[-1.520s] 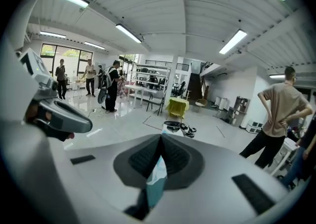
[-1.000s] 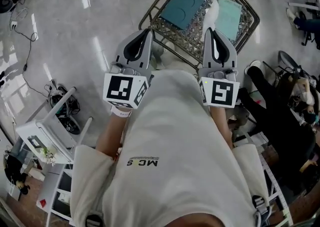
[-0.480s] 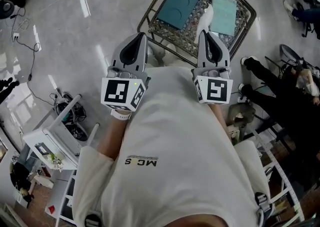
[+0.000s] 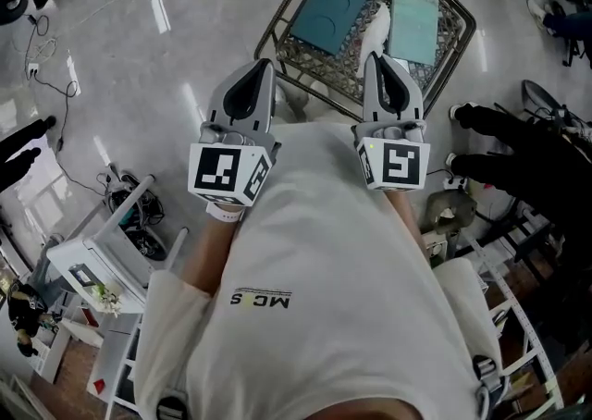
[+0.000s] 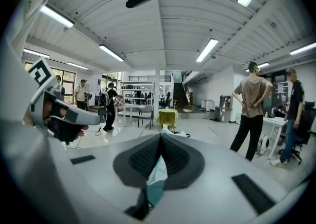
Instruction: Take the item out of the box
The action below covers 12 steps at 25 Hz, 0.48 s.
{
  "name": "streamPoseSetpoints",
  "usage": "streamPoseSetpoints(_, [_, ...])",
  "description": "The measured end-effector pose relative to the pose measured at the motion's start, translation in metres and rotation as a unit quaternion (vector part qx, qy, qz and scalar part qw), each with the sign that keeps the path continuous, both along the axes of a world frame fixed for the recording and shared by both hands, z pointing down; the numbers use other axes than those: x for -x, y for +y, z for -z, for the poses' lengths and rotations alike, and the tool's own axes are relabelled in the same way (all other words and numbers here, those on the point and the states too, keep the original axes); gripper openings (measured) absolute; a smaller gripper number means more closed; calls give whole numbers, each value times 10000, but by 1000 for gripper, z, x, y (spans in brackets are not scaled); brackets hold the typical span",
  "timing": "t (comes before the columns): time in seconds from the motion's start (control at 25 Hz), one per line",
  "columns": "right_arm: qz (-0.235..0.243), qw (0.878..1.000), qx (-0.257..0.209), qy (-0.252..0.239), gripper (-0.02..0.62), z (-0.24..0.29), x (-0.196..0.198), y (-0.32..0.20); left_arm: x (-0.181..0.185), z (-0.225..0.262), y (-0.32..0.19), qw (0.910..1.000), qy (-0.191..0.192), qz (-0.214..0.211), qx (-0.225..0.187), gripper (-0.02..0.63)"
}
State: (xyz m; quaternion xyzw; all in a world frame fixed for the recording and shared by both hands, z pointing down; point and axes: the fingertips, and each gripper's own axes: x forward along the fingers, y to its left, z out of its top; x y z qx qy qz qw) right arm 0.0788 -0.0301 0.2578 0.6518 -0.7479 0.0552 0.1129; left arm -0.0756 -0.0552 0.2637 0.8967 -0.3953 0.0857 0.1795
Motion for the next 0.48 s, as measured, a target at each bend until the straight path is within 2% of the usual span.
streamPoseSetpoints(0.48, [-79, 9999, 54, -137, 15, -6, -21, -2, -16, 1, -2, 10000, -57, 41, 21, 25])
